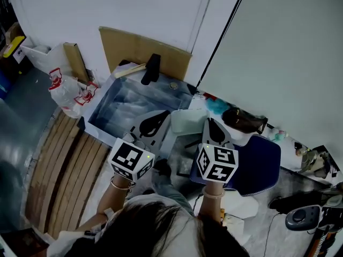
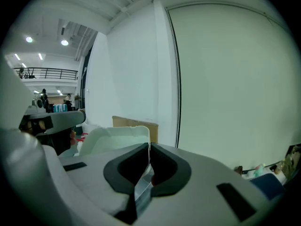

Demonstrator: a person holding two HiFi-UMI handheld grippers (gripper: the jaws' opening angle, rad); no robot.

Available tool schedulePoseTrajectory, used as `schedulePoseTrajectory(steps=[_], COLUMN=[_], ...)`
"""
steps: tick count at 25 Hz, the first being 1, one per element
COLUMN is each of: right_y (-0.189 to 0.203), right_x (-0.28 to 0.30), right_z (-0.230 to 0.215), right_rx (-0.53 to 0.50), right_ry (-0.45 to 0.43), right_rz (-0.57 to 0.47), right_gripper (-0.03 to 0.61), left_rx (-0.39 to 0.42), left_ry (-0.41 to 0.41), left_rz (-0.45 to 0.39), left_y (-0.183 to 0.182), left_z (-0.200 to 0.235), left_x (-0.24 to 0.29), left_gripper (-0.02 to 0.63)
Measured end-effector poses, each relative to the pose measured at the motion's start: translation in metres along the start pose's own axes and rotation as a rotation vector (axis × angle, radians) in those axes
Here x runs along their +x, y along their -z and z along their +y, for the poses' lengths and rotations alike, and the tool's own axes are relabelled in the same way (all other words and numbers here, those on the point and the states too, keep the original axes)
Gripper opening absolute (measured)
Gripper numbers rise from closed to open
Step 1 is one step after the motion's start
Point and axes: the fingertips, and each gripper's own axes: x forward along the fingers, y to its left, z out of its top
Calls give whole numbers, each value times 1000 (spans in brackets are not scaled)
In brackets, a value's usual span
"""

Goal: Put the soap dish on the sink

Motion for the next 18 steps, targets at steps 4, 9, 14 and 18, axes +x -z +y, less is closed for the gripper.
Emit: schedulePoseTrajectory(steps=[4, 9, 14, 18], right_y=[3, 6, 12, 19], right_x=[22, 49, 77, 97], right_z=[-10, -19, -31, -36], right_rx=[2, 18, 6, 4], right_ry=[-20, -43, -52, -72], right_rz=[23, 41, 75, 101], right_gripper=[29, 29, 29, 29], left_rx=[-5, -21, -34, -47], left_ry=[-18, -42, -59, -75], left_rz=[16, 45, 71, 88], left_y=[7, 19, 29, 37], left_z=[8, 22, 33, 42], left_x=[20, 42, 62, 76], left_gripper=[8, 8, 8, 8])
